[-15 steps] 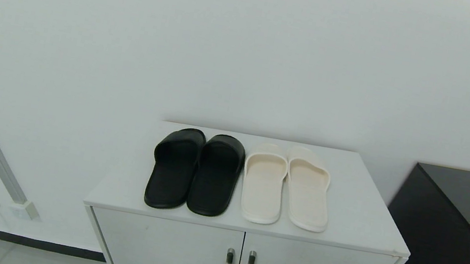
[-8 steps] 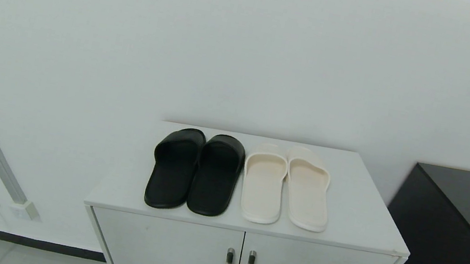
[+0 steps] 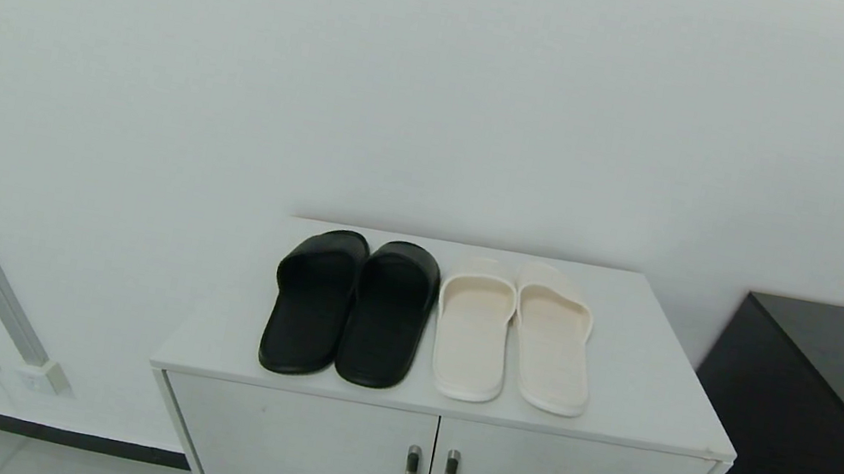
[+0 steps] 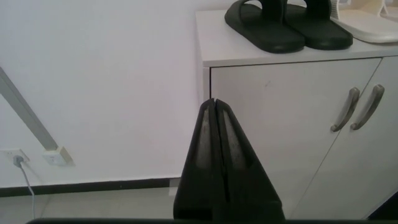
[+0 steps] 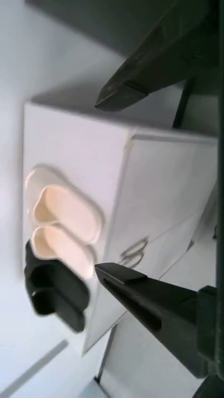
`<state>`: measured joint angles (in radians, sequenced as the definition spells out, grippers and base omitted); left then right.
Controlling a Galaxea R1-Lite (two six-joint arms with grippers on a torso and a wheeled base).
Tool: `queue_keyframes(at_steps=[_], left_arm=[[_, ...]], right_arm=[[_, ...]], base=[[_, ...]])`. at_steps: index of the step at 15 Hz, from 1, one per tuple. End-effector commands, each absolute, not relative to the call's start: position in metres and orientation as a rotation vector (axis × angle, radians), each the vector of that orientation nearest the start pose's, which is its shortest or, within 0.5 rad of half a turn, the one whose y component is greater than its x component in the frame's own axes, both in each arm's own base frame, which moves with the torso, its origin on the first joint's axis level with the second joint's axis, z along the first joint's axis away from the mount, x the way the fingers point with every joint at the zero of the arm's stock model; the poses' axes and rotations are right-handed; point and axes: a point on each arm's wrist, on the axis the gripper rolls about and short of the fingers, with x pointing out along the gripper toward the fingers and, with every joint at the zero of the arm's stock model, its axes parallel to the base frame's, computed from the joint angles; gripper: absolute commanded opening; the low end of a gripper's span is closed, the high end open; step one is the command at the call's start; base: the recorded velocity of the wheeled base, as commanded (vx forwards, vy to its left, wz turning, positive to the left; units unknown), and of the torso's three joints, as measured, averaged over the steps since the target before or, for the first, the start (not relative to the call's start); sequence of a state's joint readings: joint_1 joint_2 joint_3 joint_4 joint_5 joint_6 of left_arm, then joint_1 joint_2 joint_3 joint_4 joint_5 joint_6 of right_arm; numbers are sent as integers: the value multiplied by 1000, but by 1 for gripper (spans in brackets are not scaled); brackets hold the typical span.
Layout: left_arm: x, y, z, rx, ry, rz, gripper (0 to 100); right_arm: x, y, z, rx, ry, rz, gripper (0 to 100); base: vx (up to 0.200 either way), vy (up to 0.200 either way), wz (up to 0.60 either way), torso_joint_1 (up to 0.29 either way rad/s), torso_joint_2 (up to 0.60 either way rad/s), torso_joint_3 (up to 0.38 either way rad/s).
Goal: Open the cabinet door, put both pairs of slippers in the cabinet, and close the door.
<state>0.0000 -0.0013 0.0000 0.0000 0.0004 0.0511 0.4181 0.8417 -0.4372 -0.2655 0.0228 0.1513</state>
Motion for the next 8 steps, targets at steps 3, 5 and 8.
queue_keyframes(at_steps=[3,5,8], left_arm=[[-23,0,75,52,0,0,0],[-23,0,75,52,0,0,0],[-23,0,75,52,0,0,0]], right_arm=[[148,135,219,85,244,437,100],[167,164,220,64,251,428,100],[190,209,218,41,247,372,100]], base=[[0,0,0,0,0,0],[0,0,0,0,0,0],[0,0,0,0,0,0]])
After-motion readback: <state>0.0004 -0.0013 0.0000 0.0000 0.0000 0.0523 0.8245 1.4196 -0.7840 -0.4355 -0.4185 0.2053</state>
